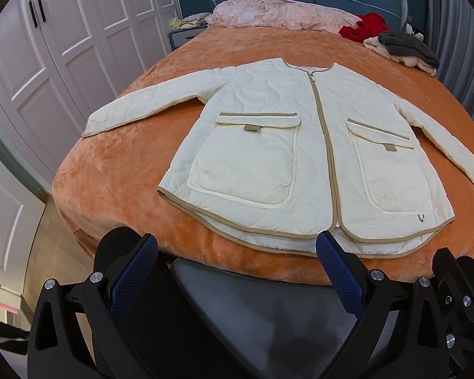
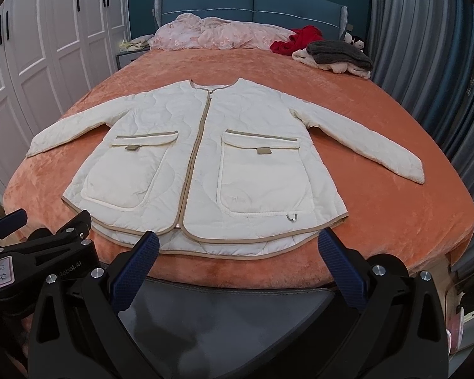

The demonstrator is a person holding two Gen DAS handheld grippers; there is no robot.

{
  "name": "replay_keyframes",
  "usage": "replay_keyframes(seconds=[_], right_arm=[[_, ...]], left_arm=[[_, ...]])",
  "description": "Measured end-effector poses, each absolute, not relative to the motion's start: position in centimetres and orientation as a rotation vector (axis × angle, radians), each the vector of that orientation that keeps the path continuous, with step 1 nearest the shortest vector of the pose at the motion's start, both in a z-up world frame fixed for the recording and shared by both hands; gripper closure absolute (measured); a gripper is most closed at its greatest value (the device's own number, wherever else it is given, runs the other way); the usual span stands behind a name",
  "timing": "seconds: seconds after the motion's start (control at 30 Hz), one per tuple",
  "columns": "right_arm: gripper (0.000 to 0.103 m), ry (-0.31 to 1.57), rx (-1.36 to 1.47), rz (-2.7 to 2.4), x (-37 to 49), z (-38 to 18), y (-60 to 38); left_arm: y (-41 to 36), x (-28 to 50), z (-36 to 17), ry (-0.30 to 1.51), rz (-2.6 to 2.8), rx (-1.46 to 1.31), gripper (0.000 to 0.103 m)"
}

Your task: Fold large clothes

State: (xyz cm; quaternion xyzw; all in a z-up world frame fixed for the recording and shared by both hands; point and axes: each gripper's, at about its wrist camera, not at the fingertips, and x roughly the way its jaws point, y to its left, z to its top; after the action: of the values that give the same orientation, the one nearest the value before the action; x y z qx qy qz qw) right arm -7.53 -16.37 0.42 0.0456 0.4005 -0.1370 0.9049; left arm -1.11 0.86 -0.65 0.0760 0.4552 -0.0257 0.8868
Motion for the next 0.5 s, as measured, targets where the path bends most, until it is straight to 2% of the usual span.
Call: replay_keyframes(seconds=[0.33,0.5], right_arm=[[0.005,0.833,0.158,-0.24,-6.8,0.0,-18.2],[0.005,0.811,0.328,-0.265,-5.8,-0.5,-24.4]], left_arm=[[1.0,-0.6,-1.0,0.948,-0.054,0.148,0.005],[1.0,1.0,-0.8,0.918,-0.056,0.154,0.005]])
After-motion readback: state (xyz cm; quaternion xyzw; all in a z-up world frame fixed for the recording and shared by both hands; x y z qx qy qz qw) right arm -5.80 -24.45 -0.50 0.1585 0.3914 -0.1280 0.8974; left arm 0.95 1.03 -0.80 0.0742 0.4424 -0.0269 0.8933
